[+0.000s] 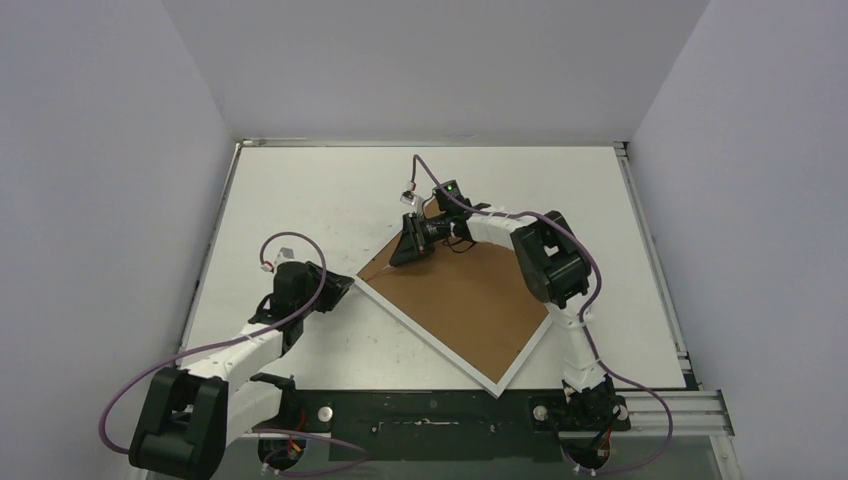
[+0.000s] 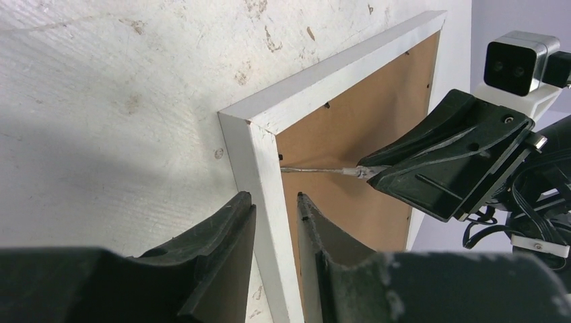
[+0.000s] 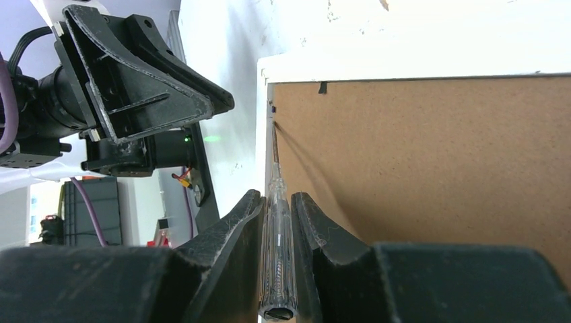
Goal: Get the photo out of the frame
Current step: Release the photo frame item from the photo frame.
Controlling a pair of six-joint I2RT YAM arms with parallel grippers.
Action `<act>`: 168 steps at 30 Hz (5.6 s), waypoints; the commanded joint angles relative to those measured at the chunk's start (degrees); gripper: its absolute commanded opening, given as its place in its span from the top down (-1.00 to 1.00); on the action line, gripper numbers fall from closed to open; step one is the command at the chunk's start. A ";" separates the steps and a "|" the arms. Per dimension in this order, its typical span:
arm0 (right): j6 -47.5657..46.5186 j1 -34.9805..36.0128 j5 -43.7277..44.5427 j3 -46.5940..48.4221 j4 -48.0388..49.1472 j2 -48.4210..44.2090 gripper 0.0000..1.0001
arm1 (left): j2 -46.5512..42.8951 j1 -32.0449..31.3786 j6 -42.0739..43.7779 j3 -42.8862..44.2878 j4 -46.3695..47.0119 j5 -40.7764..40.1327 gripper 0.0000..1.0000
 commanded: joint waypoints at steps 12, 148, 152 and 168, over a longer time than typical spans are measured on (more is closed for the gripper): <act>1.30 -0.66 -0.10 1.98 3.71 1.11 0.89 | 6.21 0.76 1.47 1.24 9.04 2.73 0.76; -36.72 23.60 12.94 30.81 -41.67 2.10 0.89 | 21.36 1.14 2.66 2.97 20.63 9.57 1.00; -41.78 24.97 13.66 31.69 -43.83 2.67 0.89 | 21.66 1.09 2.53 3.14 20.70 9.81 1.00; -36.26 20.46 19.43 22.24 -32.20 -5.97 0.89 | 20.69 1.12 2.70 3.24 19.76 9.89 1.00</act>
